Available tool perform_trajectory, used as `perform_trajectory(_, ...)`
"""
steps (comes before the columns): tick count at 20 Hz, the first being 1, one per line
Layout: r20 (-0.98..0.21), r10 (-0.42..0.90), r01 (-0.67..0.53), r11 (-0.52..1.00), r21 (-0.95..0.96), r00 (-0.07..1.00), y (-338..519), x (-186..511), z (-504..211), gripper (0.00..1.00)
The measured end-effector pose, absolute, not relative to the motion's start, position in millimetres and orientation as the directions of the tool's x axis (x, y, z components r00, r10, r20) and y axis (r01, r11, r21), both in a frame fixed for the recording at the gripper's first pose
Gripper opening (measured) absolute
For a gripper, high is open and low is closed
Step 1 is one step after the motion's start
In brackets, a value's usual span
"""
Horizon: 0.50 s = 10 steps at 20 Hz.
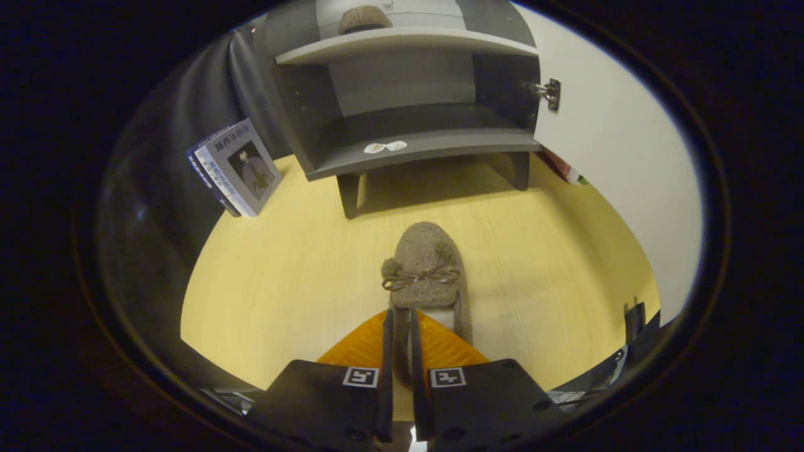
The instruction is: Open the shoe cabinet door, grab the shoes and put them into the shoe cabinet, then close the shoe cabinet door.
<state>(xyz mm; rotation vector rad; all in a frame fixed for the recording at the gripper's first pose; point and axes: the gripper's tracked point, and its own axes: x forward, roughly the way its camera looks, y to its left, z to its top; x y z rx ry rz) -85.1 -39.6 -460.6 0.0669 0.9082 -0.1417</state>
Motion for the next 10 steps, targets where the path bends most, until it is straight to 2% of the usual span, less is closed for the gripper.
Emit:
perform_trajectory(1, -0.801, -0.095, 0.147, 0.989, -0.008, 0.591, -39.7, -83.5, -469.3, 0.20)
perform_trajectory(10, -0.845, -0.087, 0.106, 0.994, -0.035, 0.529, -33.6, -74.7, -497.9, 0.23)
